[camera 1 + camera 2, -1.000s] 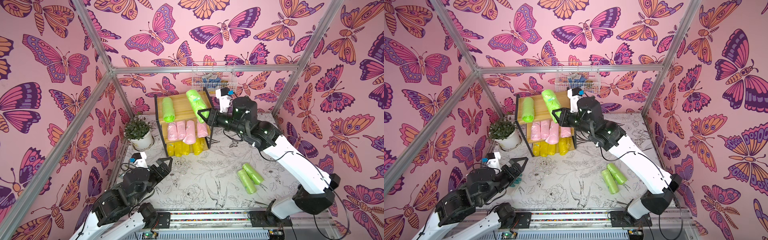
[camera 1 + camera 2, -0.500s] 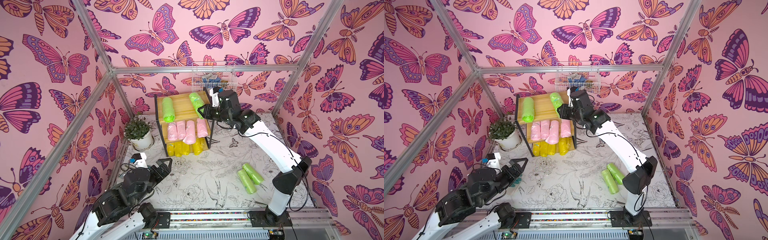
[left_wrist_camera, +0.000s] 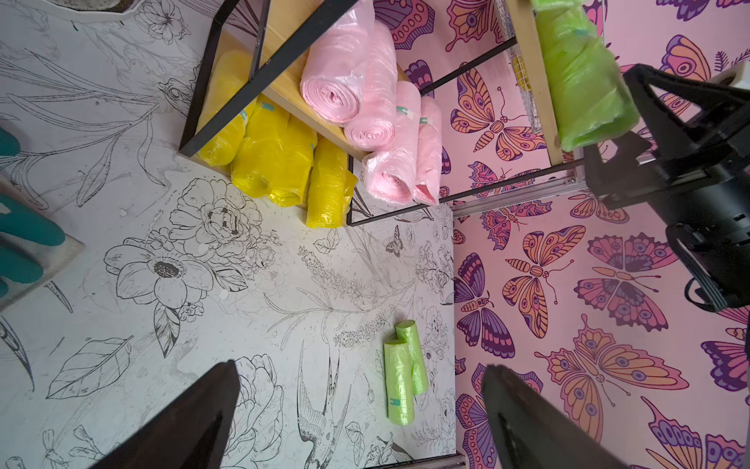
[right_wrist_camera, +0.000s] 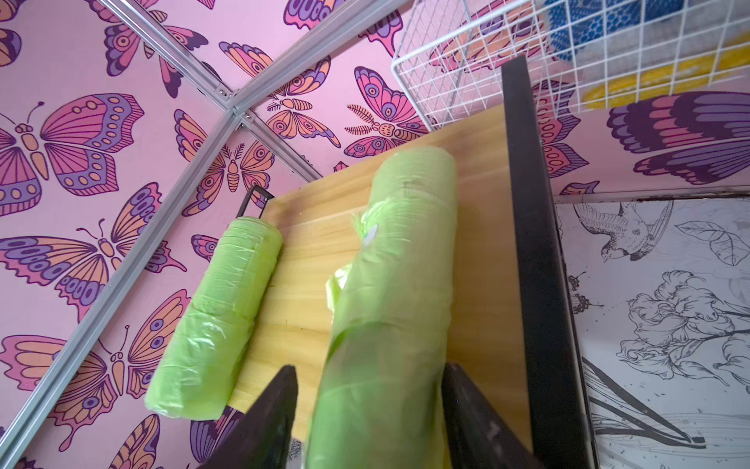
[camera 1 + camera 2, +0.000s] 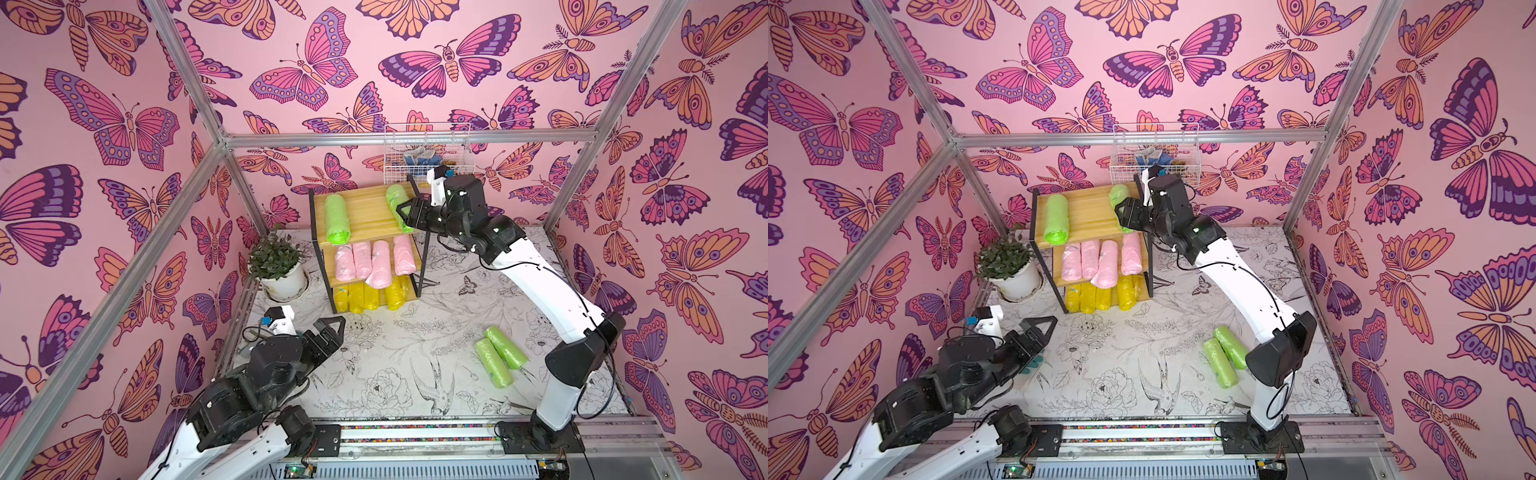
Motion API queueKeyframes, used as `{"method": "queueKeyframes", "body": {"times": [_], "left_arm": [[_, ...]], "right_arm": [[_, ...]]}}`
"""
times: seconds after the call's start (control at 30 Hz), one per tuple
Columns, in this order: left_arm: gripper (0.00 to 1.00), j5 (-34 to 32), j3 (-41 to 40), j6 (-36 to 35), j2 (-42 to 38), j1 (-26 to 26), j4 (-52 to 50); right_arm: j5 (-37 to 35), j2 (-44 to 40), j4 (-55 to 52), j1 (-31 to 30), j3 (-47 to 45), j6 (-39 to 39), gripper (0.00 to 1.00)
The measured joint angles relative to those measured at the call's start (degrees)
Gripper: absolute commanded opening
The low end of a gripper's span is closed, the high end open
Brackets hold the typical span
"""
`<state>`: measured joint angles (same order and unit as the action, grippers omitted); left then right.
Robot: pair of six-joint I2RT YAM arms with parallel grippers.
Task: Sort the rolls of trash bags by color and place them on the shelf
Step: Place the roll of trash bags on the shelf, then pick up the roll of trash bags from the center of the board.
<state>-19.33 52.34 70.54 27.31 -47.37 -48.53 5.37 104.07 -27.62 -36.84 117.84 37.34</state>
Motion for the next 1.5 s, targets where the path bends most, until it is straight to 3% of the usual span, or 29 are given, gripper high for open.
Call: {"method": "queueKeyframes", "body": {"times": [0.33, 0.53, 0.8, 1.0, 1.2, 1.5], "left_arm": [[0.98, 0.00, -0.04, 0.02, 0.07, 0.00, -1.33], [0.99, 0.02, -0.04, 0.00, 0.07, 0.00, -1.84], [0.99, 0.22, -0.04, 0.00, 1.68, 0.00, -2.54], [0.98, 1.40, -1.42, 0.00, 2.16, 0.00, -1.60], [0.98, 4.46, -3.10, 0.00, 4.81, 0.00, 0.50], [0.98, 12.83, -3.87, -1.22, 13.14, 0.00, 6.36]], "right_arm": [[0.50, -1.44, -0.13, 0.90, 0.42, -0.46, 0.68], [-3.08, -9.75, -5.40, 1.20, -1.70, -5.77, 0.69], [-11.32, -33.03, -10.45, 1.64, -22.84, -10.23, 0.70], [-12.81, -46.53, -13.92, 1.73, -47.84, -4.98, 0.70], [-11.58, -51.56, -18.88, 1.73, -63.87, 4.39, 0.70], [-11.72, -52.43, -23.80, 1.73, -75.41, 14.49, 0.79]]}}
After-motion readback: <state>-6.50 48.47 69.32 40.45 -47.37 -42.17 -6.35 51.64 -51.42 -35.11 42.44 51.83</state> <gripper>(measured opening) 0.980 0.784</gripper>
